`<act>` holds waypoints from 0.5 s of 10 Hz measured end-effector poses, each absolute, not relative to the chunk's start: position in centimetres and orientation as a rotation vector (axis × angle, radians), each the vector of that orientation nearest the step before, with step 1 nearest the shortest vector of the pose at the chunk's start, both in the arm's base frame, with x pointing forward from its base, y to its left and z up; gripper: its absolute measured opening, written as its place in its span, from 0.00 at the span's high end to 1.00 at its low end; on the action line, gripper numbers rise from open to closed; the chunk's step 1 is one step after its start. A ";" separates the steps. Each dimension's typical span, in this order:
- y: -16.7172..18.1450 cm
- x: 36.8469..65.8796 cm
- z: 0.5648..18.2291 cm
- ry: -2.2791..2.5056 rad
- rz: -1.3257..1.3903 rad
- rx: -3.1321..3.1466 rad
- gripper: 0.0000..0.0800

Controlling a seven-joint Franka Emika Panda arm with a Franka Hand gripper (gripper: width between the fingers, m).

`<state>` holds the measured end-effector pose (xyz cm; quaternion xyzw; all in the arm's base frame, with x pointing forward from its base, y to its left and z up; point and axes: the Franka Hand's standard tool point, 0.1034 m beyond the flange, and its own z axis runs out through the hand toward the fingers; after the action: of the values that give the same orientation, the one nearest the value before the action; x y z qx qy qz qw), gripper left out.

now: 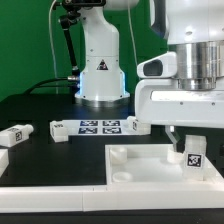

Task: Assemble square table

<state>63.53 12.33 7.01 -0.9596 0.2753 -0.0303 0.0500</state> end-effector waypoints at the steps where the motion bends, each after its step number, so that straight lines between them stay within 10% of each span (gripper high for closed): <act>1: 11.9 63.3 6.8 0.956 -0.074 -2.892 0.51; 5: 11.1 63.3 6.8 1.470 -0.036 -2.660 0.63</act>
Offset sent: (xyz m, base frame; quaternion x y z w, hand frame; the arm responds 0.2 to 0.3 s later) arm 0.0000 0.0000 0.0000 0.0000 0.0000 0.1938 0.9810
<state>63.29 11.09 6.82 -0.8741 0.4830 -0.0118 0.0510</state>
